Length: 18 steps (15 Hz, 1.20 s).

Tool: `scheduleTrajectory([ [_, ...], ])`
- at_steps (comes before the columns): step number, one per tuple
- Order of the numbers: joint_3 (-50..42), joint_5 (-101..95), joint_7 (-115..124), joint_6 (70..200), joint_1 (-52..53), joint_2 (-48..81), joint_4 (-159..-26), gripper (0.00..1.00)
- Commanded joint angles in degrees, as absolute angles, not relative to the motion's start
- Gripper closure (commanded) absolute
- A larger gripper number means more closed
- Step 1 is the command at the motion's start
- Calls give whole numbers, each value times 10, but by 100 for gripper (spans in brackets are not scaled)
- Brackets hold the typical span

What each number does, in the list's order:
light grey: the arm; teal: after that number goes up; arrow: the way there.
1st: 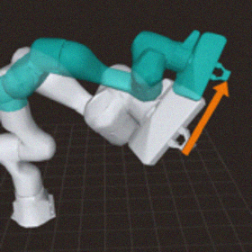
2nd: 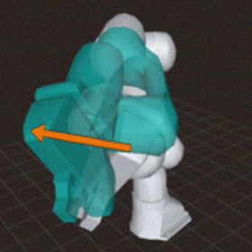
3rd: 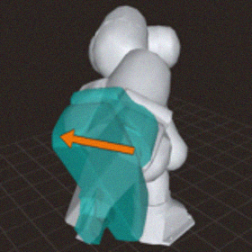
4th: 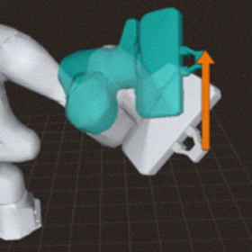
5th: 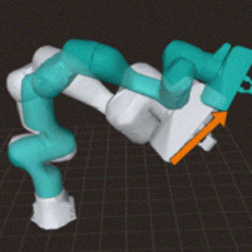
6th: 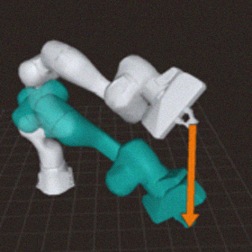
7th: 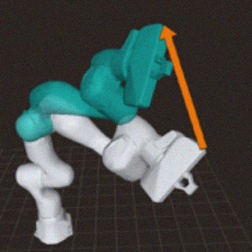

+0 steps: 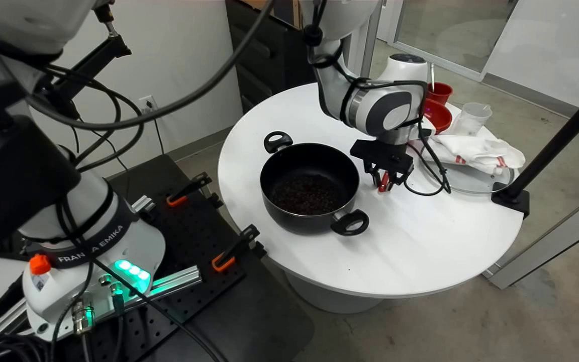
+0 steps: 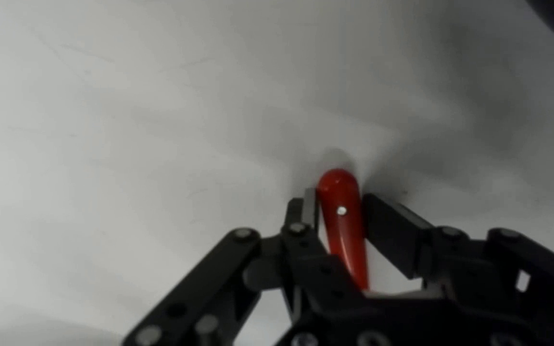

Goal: Move the black pot to the right then use the spoon to take some contents out of the pot

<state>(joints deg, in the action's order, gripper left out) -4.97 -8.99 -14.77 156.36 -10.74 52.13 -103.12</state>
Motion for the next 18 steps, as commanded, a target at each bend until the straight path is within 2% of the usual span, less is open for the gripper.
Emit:
scheduleTrajectory([
  [1, -49, -94, -148, 1543, -105, 520, -1024, 98],
  [4, -42, -92, -156, 1523, -109, 510, -1028, 95],
  [12, -28, -65, -124, 1464, -101, 450, -1046, 95],
  [15, -38, -68, -75, 1488, -78, 425, -1058, 95],
  [18, -67, -89, -13, 1568, -38, 408, -1081, 95],
])
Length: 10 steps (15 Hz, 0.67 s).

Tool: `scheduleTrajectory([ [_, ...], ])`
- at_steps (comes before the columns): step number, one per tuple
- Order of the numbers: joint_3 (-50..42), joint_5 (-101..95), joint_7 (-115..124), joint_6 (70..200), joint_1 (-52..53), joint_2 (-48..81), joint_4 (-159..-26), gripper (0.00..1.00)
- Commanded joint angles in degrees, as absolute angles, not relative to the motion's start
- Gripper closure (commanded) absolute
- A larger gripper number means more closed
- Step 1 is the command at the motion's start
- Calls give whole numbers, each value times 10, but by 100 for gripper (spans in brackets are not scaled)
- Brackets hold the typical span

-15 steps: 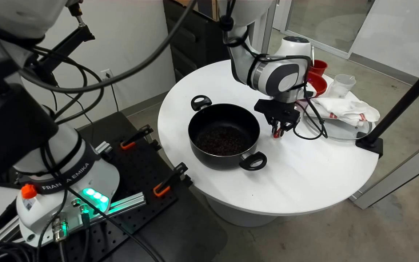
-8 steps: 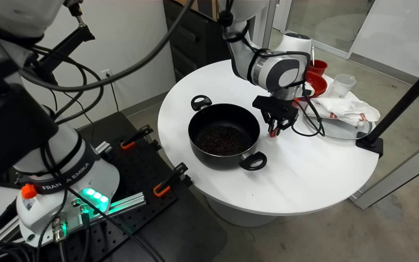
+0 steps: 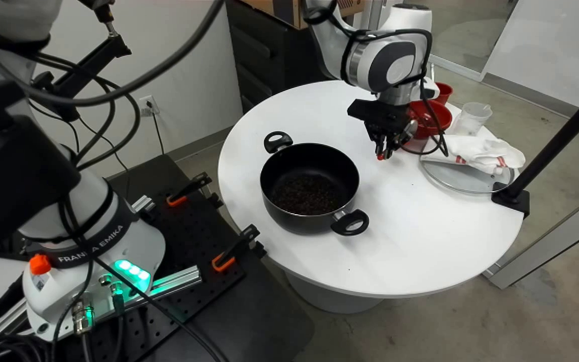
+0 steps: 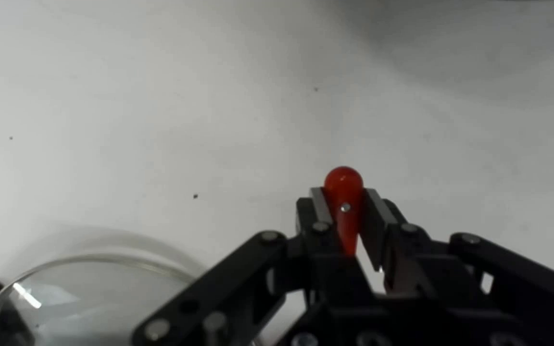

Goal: Move the black pot to the right then use the spoon to take some contents out of the pot

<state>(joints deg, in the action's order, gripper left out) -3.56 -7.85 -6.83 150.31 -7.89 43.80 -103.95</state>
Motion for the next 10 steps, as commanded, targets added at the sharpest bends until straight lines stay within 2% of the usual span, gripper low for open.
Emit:
scheduleTrajectory([
  [1, -82, -97, 7, 1600, -21, 404, -1091, 95],
  [5, -149, -116, 73, 1722, 68, 370, -1156, 95],
  [10, -73, -117, -11, 1550, 72, 260, -1173, 95],
])
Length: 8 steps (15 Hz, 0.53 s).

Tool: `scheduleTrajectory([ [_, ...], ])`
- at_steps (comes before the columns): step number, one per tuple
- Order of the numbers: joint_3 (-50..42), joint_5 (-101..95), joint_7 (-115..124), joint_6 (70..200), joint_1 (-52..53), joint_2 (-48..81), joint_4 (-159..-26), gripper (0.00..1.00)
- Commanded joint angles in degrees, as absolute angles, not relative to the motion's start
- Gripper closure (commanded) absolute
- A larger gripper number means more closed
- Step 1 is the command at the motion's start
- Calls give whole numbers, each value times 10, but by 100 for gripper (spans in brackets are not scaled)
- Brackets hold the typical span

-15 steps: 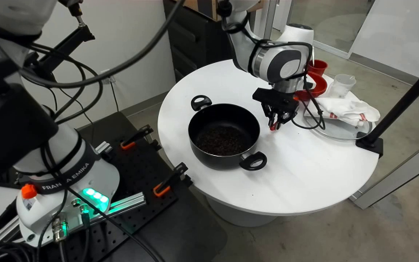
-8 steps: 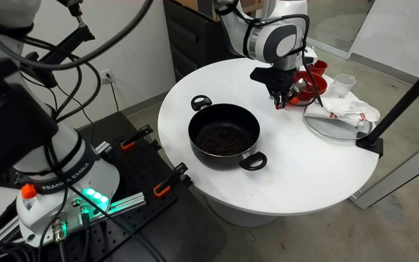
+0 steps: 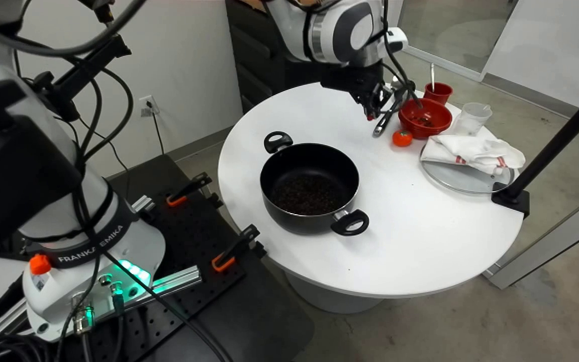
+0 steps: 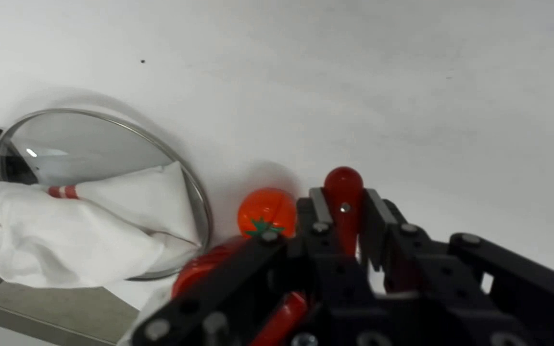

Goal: Move the black pot to the right then use the spoon to take some contents out of the pot

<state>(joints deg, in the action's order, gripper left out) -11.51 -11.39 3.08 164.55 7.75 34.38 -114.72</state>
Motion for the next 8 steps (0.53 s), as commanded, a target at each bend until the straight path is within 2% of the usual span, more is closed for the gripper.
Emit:
scheduleTrajectory([
  [1, -50, -107, -28, 1498, 64, 243, -1165, 95],
  [4, -17, -101, -61, 1357, 52, 193, -1165, 95],
  [8, -26, -161, -76, 1265, 43, 152, -1195, 95],
])
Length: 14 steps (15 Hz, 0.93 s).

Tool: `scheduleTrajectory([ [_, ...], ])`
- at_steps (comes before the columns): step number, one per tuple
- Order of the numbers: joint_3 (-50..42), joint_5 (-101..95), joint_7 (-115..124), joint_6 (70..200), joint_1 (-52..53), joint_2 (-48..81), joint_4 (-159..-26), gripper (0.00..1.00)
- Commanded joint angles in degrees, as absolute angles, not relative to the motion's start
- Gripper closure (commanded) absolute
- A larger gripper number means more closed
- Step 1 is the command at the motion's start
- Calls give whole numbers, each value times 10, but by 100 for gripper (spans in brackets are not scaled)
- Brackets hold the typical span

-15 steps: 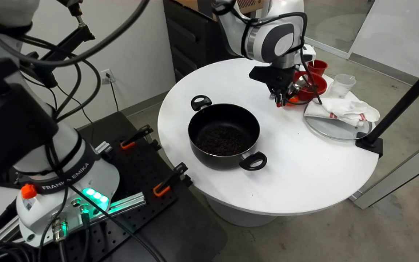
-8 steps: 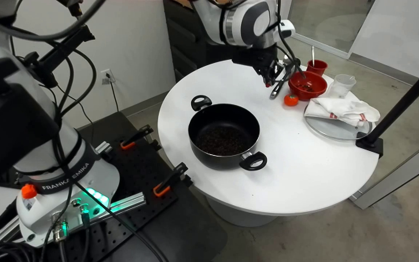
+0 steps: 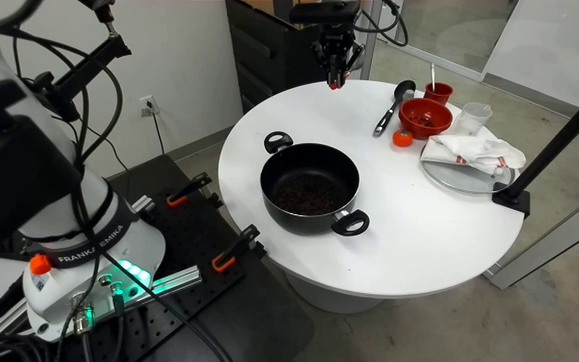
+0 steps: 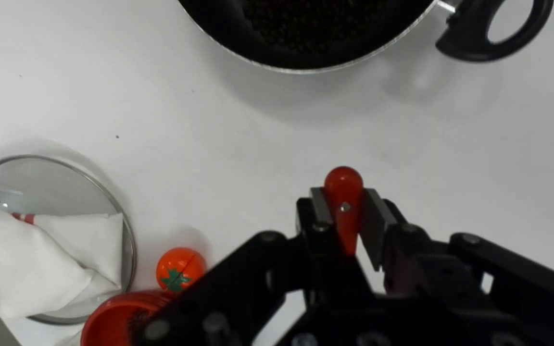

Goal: Move the black pot to the right then use the spoon to take some contents out of the pot

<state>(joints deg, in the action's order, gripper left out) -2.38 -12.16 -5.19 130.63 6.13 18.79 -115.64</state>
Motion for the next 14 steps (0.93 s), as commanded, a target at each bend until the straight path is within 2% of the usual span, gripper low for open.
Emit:
scheduleTrajectory([
  [1, -31, -182, -83, 1268, 37, 146, -1206, 95],
  [2, -16, -159, -60, 1274, 39, 172, -1173, 80],
  [8, -21, -177, -74, 1273, 26, 162, -1195, 80],
  [9, -21, -177, -74, 1273, 26, 162, -1195, 95],
  [14, -41, -203, -108, 1366, -12, 159, -1282, 95],
])
